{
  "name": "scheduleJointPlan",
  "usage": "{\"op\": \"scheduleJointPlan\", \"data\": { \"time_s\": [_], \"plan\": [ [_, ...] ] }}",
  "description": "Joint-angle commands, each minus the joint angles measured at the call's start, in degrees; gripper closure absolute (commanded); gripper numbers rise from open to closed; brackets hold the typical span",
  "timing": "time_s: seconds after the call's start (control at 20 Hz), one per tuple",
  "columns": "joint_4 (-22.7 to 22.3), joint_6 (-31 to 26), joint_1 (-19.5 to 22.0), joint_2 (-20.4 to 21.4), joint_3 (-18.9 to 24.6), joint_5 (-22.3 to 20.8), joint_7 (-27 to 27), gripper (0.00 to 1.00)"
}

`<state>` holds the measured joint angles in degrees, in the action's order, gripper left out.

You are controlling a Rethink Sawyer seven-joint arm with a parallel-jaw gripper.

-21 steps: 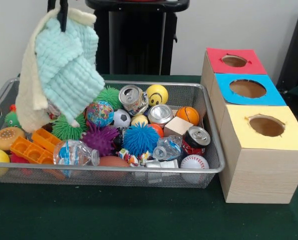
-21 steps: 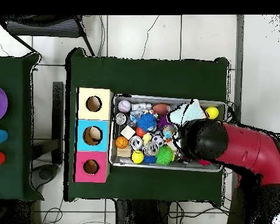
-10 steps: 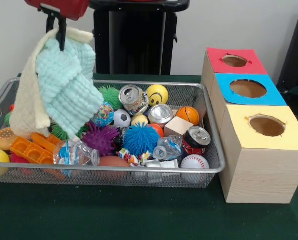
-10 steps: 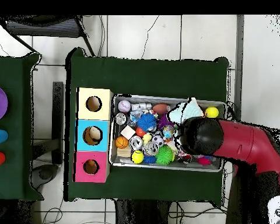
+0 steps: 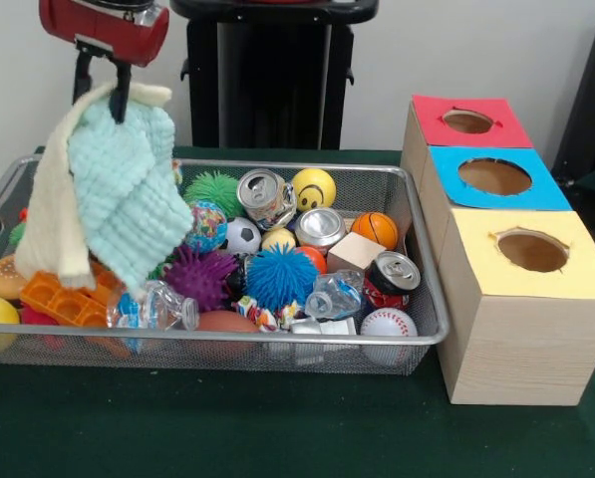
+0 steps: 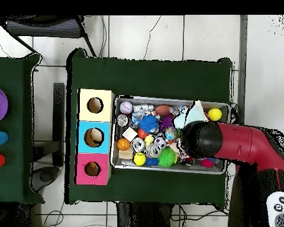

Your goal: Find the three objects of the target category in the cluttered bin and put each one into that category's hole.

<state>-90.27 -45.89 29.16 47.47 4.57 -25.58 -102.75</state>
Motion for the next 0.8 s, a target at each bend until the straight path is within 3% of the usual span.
{"op": "scheduleJointPlan", "data": {
  "time_s": [0.05, 0.45, 0.65, 0.8],
  "plan": [
    [1.8, 2.7, 2.0, -2.0, 5.6, -4.0, 9.6, 0.0],
    [2.0, 2.2, 2.0, -1.8, 5.9, -4.6, 8.6, 0.0],
    [1.2, 1.0, 2.9, -1.1, 7.7, -1.3, 8.2, 0.0],
    [-1.9, -0.8, 2.0, 1.8, 7.8, 1.3, 5.9, 0.0]
  ]
}}
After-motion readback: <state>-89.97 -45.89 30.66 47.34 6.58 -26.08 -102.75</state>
